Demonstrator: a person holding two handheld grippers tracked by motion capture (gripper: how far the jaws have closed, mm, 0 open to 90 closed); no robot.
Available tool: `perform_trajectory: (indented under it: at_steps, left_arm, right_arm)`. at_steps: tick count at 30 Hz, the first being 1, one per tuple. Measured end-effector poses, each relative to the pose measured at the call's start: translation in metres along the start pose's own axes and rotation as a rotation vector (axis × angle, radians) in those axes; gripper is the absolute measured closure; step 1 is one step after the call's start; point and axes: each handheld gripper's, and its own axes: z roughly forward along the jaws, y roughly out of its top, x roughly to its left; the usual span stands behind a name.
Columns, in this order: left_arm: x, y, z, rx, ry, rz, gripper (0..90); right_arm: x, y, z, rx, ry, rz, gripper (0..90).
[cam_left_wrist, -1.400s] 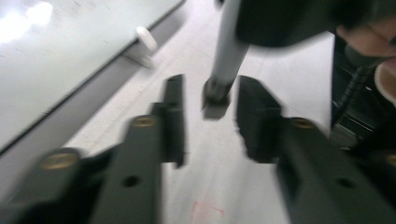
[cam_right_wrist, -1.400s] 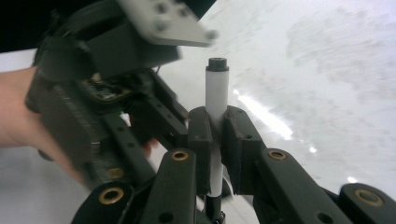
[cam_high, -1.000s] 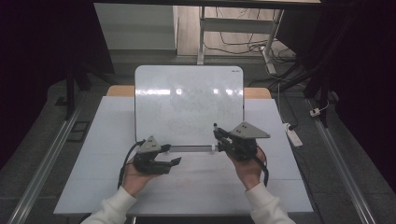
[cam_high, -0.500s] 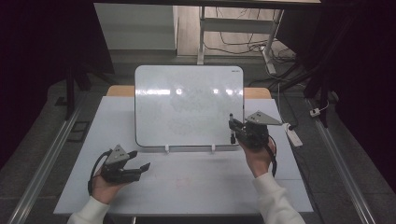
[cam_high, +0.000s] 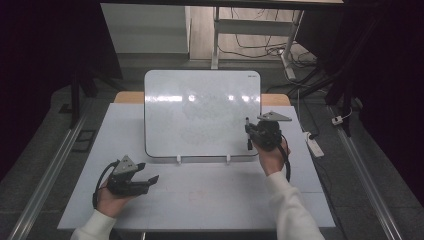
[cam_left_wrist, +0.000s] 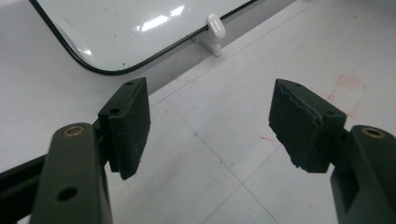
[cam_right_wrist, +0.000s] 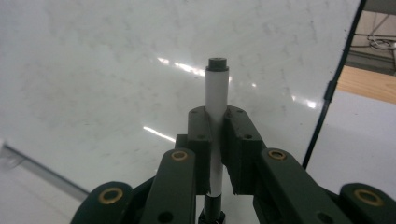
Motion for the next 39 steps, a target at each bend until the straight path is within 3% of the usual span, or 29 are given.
perform_trajectory:
  at_steps: [7,16,25,30,34,37,39]
  left_arm:
    - [0.001,0.0,0.001,0.004,-0.001,-0.003,30.4]
    - [0.001,0.0,0.001,0.003,-0.002,0.0,30.5]
    - [0.001,-0.001,0.001,0.005,-0.004,0.002,30.6]
    - [0.001,-0.001,0.0,0.001,-0.004,0.001,30.6]
    - [0.001,-0.001,0.0,-0.001,-0.004,0.0,30.8]
    - [0.002,-0.001,0.0,-0.005,-0.005,-0.005,30.8]
    - [0.002,-0.001,-0.001,-0.008,-0.006,-0.01,30.7]
  right_arm:
    - [-0.011,-0.001,0.018,0.029,-0.045,0.038,80.4]
    - [-0.008,0.002,0.028,0.036,-0.097,-0.008,79.9]
    - [-0.008,0.002,0.034,0.03,-0.12,-0.011,77.9]
    - [-0.006,0.002,0.033,0.023,-0.122,-0.017,71.1]
    - [-0.007,0.002,0.028,-0.001,-0.118,-0.02,59.4]
    - [-0.007,0.002,0.021,-0.035,-0.085,-0.033,52.2]
    - [-0.008,0.0,0.016,-0.058,-0.027,-0.05,47.3]
